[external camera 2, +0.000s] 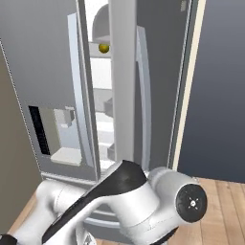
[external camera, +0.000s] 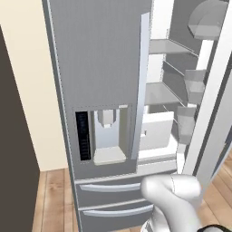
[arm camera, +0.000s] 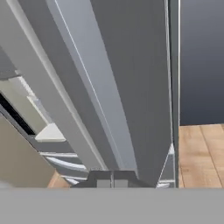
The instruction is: Retrieve a lemon from the fridge and place it on the cutting board with the fish.
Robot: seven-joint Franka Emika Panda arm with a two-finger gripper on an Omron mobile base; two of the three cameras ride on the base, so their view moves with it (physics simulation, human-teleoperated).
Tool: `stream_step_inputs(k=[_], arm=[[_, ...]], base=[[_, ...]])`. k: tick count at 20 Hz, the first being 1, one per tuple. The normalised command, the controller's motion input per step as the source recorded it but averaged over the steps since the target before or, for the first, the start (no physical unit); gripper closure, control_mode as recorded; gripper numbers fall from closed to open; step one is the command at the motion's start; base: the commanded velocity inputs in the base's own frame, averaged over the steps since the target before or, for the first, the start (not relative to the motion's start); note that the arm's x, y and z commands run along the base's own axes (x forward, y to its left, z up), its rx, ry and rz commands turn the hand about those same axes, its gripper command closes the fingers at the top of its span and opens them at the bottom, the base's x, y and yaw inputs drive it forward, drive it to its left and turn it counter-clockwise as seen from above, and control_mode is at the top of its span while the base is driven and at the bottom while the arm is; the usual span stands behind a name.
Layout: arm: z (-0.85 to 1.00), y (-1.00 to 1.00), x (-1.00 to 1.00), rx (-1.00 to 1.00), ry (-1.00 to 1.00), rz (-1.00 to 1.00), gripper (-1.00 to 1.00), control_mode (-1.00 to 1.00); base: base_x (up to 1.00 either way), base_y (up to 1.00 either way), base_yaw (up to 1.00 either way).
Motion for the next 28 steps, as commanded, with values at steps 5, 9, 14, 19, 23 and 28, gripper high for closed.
stream_step_inputs(k=[5,9,14,19,23,28], arm=[[0.01,-0.39,-0.8,0.01,0.01,0.0,1.0,-1.0],[0.13,0.59,-0.52,-0.19,0.03,-0.04,-1.0,-1.0],[0.25,0.81,0.11,-0.31,0.3,-0.04,-1.0,-1.0],[0.08,0.74,0.02,-0.28,0.18,-0.19,-1.0,-1.0],[0.0,0.66,0.03,-0.36,0.12,-0.23,-1.0,-1.0],[0.0,0.69,0.63,-0.42,0.14,-0.17,-1.0,-1.0]], base=[[0.0,0.0,0.0],[0.0,0.0,0.0],[0.0,0.0,0.0],[0.0,0.0,0.0],[0.0,0.0,0.0],[0.0,0.0,0.0]])
